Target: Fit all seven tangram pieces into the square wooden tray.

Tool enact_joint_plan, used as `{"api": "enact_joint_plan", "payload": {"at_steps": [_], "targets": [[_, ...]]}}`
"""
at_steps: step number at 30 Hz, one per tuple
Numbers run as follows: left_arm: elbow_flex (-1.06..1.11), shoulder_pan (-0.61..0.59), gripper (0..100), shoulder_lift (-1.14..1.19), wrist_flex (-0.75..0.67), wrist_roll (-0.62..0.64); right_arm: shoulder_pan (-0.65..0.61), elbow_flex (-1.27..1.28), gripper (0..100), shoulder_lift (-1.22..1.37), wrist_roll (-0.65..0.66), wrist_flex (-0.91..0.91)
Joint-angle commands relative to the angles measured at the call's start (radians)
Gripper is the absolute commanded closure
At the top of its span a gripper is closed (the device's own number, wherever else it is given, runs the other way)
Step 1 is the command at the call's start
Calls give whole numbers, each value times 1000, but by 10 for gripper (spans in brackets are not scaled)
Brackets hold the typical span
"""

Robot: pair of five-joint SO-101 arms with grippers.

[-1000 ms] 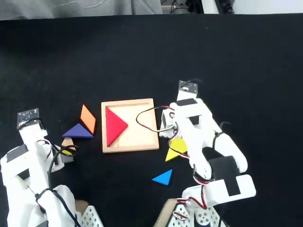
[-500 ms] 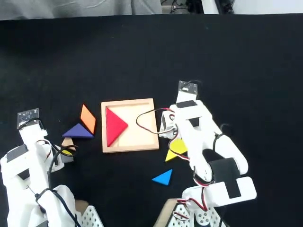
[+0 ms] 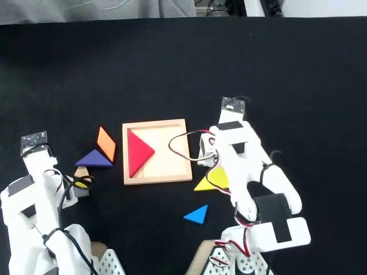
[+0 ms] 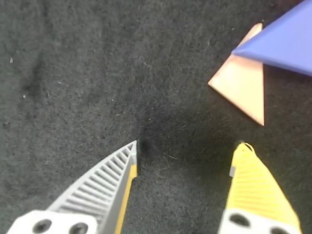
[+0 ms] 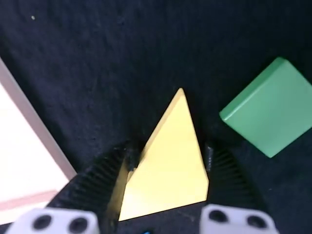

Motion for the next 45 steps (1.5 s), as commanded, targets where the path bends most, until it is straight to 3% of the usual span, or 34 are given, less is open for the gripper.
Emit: {"api": "enact_joint_plan", "payload": {"at_steps": [1, 6, 11, 18, 22, 27, 45], "targets": [[-7, -10, 698, -18, -11, 0, 11, -82, 835, 15, 69, -25], [-7, -10, 698, -18, -11, 0, 15, -150, 835, -47, 417, 127], [-7, -10, 698, -18, -11, 0, 11, -223, 835, -285, 634, 373], [-7, -10, 698, -18, -11, 0, 11, -12, 842, -469, 1039, 482], [-5, -8, 698, -18, -11, 0, 60, 73, 987, -421, 1013, 446], [-5, -8, 698, -18, -11, 0, 184, 58, 988, -286, 964, 427], [-5, -10, 698, -18, -11, 0, 239, -372, 988, 269, 984, 387]]}}
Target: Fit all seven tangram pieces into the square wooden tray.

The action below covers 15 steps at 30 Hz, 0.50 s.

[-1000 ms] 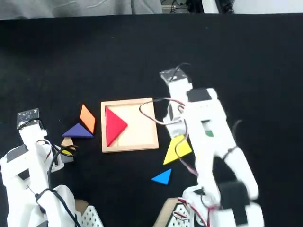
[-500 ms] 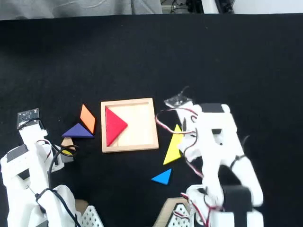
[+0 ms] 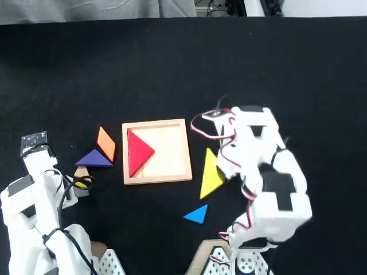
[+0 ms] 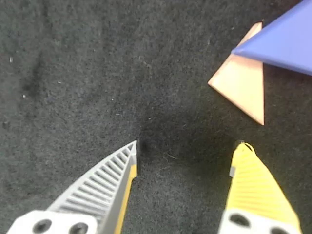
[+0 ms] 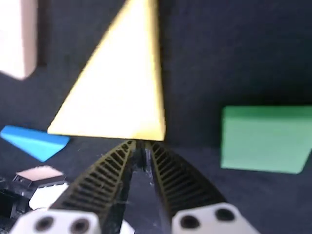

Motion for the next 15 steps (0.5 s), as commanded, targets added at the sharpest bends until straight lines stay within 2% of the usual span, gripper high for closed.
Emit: {"api": "enact_joint_plan", "payload": {"at_steps": [1, 6, 13, 15], "targets": [[-5, -8, 698, -18, -11, 0, 43, -157, 988, 94, 6, 0], [-5, -8, 698, -18, -11, 0, 71, -254, 988, 133, 6, 2], [-5, -8, 698, -18, -11, 0, -25, -286, 988, 136, 5, -25], [-5, -8, 698, -18, -11, 0, -25, -311, 988, 131, -38, -28]]}}
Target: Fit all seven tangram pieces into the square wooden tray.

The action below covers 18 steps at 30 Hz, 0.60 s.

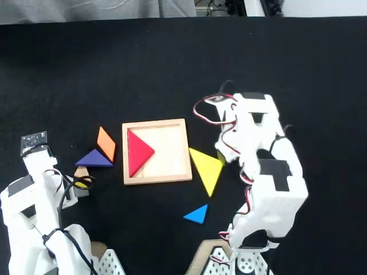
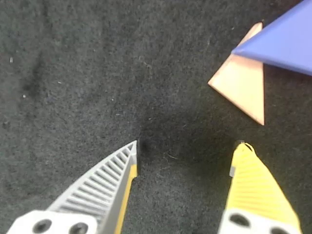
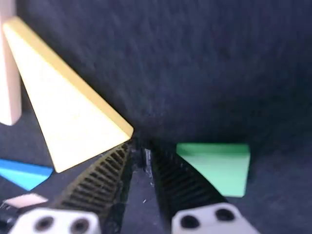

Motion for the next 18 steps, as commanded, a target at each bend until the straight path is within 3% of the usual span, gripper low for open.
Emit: {"api": "enact_joint_plan", "payload": {"at_steps": [1, 6, 11, 18], "targets": [[-5, -8, 698, -18, -11, 0, -29, -101, 988, -18, -74, -11], [-5, -8, 698, -18, -11, 0, -18, -131, 988, -156, -203, 95], [-5, -8, 698, -18, -11, 0, -74, 50, 982, -390, -218, 75], [-5, -8, 698, -18, -11, 0, -241, 257, 712, -464, -305, 43]]}}
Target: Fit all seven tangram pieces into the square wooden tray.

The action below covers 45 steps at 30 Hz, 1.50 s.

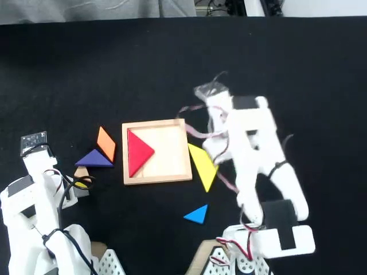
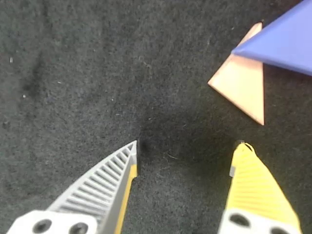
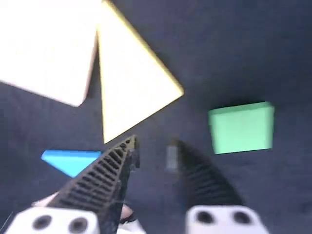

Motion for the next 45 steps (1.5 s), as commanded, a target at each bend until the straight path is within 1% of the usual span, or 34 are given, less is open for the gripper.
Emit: {"api": "enact_joint_plan", "payload": {"at_steps": [1, 3, 6, 9, 18, 24, 31, 32, 36, 39, 42, 45], "targets": [[-5, -8, 698, -18, -11, 0, -101, 51, 679, -36, -98, -18], [-5, -8, 698, -18, -11, 0, -133, 47, 649, -13, -135, -40], [-4, -8, 698, -18, -11, 0, -153, 47, 649, 36, -172, -126], [-4, -8, 698, -18, -11, 0, -157, 45, 649, 97, -173, -181], [-4, -8, 698, -18, -11, 0, -158, 45, 649, 223, -173, -262], [-4, -8, 698, -18, -11, 0, -158, 5, 647, 225, -213, -242], [-4, -8, 698, -18, -11, 0, -158, -30, 652, 228, -209, -226], [-4, -8, 698, -18, -11, 0, -158, -30, 665, 226, -209, -226], [-4, -8, 698, -18, -11, 0, -158, -30, 780, 225, -213, -222], [-4, -7, 698, -18, -11, 0, -155, -35, 845, 225, -207, -219], [-4, -7, 698, -18, -11, 0, -150, -65, 858, 223, -207, -186], [-4, -7, 698, -18, -11, 0, -152, -136, 861, 223, -206, -100]]}}
